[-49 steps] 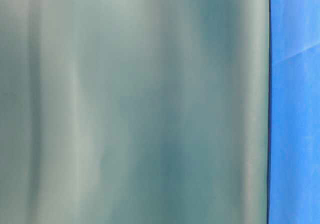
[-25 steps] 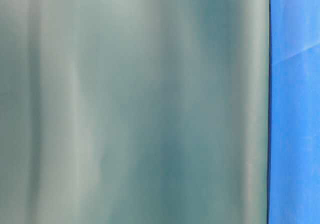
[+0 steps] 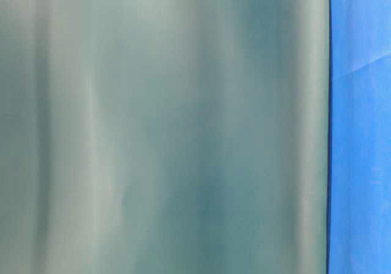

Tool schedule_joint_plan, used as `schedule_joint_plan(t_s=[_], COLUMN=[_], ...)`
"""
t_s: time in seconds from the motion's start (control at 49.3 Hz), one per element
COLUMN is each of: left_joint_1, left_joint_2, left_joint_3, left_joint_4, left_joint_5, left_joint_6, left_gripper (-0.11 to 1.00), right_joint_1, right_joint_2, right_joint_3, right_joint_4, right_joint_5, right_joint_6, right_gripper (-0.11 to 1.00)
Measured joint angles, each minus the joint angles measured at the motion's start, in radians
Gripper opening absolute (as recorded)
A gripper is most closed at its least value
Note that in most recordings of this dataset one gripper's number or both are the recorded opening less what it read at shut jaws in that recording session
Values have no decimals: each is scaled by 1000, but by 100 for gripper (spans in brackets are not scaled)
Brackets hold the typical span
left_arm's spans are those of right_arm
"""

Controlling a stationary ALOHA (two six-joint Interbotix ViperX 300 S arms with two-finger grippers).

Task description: Handover the blue block to the right arm after grasping it with the left arm, then place it in the designated position.

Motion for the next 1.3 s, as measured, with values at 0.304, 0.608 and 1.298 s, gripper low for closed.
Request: schedule_joint_plan(t_s=[0.304,0.608,1.298], left_joint_1=[18,32,38], left_joint_2=[49,247,750], left_joint_3=[-8,-95,-480], left_joint_4=[0,0,2], left_joint_5=[-25,-100,-193], left_joint_6=[0,2,23], left_gripper=[91,91,91], right_joint_1=[0,-2,-2], right_joint_2=[8,25,26], right_joint_3=[-2,-3,-3], right_joint_4=[0,0,2], right_joint_5=[0,-2,-2], right_joint_6=[0,0,8], right_gripper=[97,97,97])
